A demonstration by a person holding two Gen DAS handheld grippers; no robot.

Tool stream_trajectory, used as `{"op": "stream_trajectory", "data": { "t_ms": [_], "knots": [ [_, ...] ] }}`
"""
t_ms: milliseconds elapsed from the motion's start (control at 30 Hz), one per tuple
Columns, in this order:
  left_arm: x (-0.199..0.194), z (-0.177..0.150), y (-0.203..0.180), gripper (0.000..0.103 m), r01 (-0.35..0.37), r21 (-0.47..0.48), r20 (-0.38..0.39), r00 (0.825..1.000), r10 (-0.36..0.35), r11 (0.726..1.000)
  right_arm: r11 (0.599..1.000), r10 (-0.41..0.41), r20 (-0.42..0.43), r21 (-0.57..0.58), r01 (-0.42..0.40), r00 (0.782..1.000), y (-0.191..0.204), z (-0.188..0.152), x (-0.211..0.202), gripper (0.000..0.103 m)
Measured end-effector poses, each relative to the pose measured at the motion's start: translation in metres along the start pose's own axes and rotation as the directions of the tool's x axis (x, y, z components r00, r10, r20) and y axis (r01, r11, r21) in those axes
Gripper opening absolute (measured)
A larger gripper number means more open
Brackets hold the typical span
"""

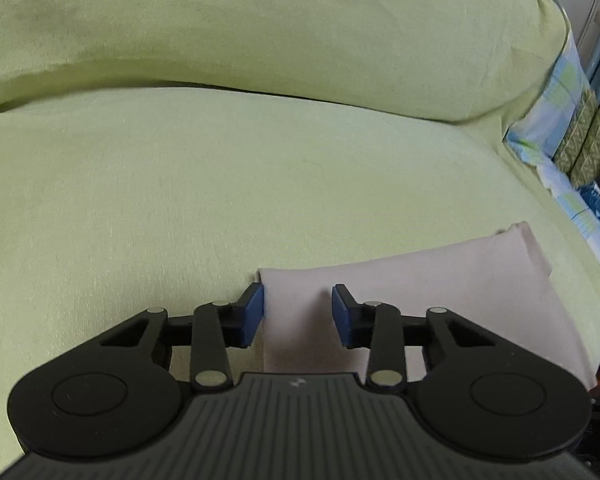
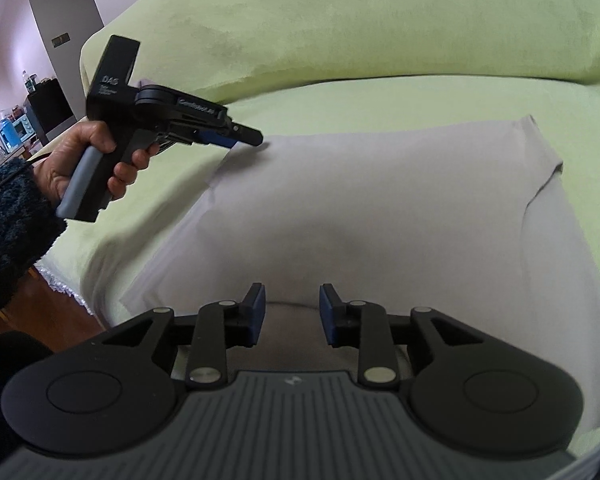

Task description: Fold clothes

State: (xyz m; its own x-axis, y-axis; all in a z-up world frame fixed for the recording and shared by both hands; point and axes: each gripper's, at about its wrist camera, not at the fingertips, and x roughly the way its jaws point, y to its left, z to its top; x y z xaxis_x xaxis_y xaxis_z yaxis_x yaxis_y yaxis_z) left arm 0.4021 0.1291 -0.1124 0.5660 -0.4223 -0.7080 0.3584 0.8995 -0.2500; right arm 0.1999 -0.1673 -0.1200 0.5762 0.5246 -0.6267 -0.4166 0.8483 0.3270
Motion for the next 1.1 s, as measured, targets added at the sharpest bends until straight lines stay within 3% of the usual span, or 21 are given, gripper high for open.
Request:
{"op": "stream_trajectory", "data": {
  "t_ms": [133,200,233,333,433,533,767,1100],
  "knots": [
    [-0.005,0.0,0.001,0.026,0.014,0.001,0.022,1.0,-0.014,1.0,1.0,-0.008,-0.009,-0.03,0.007,1.0,0.009,0.0,0.008,0.023],
    [-0.007,0.0,-0.001,0.026,0.01,0.01,0.029,1.0,-0.01,1.0,0.997,-0.048,-0.018,-0.066,0.047,0.999,0.012,0.0,0.005,0.005],
    [-0.007,0.0,0.0,0.023,0.003,0.012,0.029,1.0,-0.003,1.0,0.994,-0.069,-0.02,-0.088,0.067,0.997,0.014,0.0,0.007,0.003],
    [-0.004,-0.002,-0.002,0.02,-0.012,0.015,0.029,1.0,0.012,1.0,0.999,-0.008,-0.028,-0.035,0.007,1.0,0.008,0.002,0.006,0.003],
    [-0.001,-0.002,-0.005,0.02,-0.034,0.025,0.027,0.999,0.034,0.999,0.997,0.072,-0.055,0.045,-0.07,0.996,0.005,0.001,0.01,0.007],
    [-0.001,-0.003,-0.007,0.02,-0.04,0.038,0.029,0.999,0.039,0.998,0.971,0.195,-0.071,0.152,-0.183,0.978,0.008,-0.006,0.013,0.012],
    [-0.002,-0.002,-0.006,0.018,-0.028,0.047,0.031,0.999,0.027,0.999,0.974,0.125,-0.01,0.19,-0.12,0.992,-0.003,0.003,0.013,0.022],
    [0.003,-0.001,0.001,0.018,-0.025,0.033,-0.005,1.0,0.026,0.999,0.992,0.042,0.039,0.121,-0.047,0.998,-0.016,0.017,-0.005,0.025]
  ]
}}
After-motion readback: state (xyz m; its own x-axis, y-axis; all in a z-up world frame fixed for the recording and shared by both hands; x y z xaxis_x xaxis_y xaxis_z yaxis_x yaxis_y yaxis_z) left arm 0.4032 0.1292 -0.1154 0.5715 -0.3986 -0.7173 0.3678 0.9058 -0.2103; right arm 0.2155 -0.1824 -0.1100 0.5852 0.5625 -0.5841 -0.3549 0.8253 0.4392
